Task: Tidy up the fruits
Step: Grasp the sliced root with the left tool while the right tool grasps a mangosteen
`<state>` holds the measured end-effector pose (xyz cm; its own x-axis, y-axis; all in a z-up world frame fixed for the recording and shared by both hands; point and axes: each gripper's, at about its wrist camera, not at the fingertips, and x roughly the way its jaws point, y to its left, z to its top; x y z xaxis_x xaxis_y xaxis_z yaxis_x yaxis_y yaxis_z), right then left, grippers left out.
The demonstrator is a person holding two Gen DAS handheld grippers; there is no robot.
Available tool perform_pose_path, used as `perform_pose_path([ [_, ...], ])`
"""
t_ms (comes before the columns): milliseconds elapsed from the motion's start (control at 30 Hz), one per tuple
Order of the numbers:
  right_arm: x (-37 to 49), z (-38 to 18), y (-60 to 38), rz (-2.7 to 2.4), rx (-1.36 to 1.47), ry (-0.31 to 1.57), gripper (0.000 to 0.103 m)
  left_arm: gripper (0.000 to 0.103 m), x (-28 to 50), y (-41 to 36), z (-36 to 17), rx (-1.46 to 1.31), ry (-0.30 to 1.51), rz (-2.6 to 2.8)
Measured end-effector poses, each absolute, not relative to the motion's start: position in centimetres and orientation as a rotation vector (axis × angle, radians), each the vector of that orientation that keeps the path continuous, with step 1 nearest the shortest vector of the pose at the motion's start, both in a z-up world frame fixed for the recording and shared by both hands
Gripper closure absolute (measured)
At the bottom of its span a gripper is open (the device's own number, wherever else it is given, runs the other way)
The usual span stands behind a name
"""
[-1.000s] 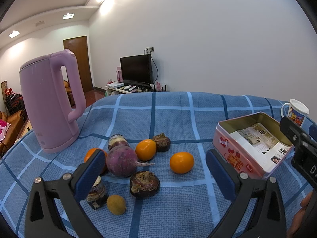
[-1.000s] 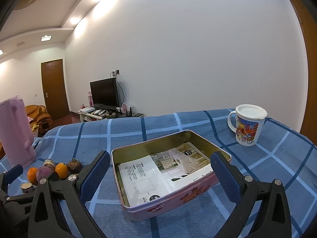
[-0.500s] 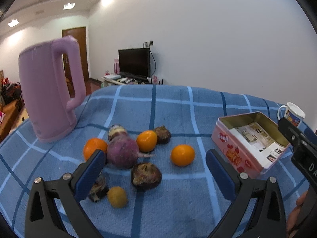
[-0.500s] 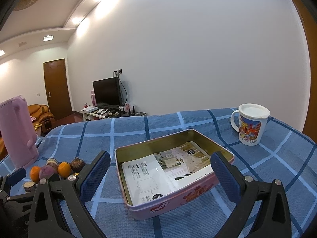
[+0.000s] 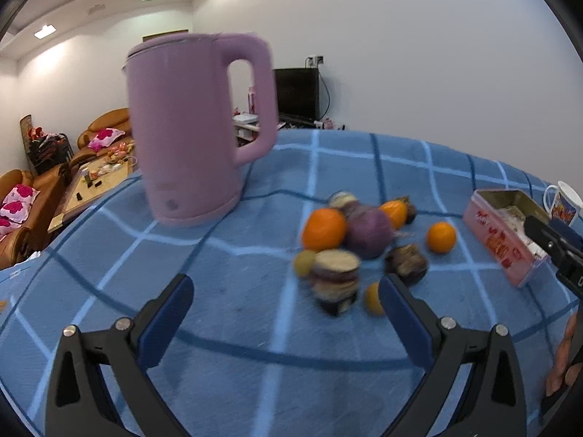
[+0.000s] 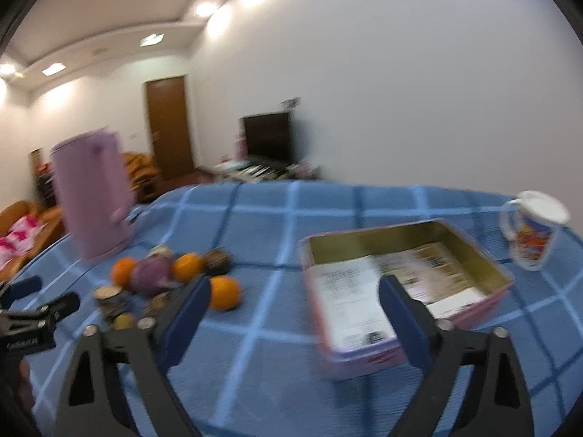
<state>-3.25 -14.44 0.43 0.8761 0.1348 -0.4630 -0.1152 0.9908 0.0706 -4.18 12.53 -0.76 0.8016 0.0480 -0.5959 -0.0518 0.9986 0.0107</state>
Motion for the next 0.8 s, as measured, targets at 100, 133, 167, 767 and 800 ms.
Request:
perform_pose_path([
  [100, -2.0, -0.5, -12.1, 0.256, 0.045, 0.589, 0.020, 0.000, -4.2, 13.6, -1.4, 0.012, 0.667, 0.064],
  [133, -1.6, -0.8, -11.4, 0.272, 0.038, 0.612, 0.020, 0.000, -4.2, 13.7, -1.6, 0.019, 0.678, 0.066],
  [167, -1.1, -1.2, -10.4, 0.288, 0.026, 0.635, 0.020, 0.000, -4.2, 13.7, -1.6, 0.022, 0.684, 0.065],
  [767, 5.2, -4.7, -4.5, 0.413, 0.051, 0.884, 0.036, 0.002, -2.2, 13.5, -2.7, 0.007, 0.771, -0.035],
  [800, 5.1, -4.7, -4.3, 0.419, 0.032, 0.885, 0.036, 0.002, -2.1, 13.4, -2.7, 0.006, 0.770, -0.034],
])
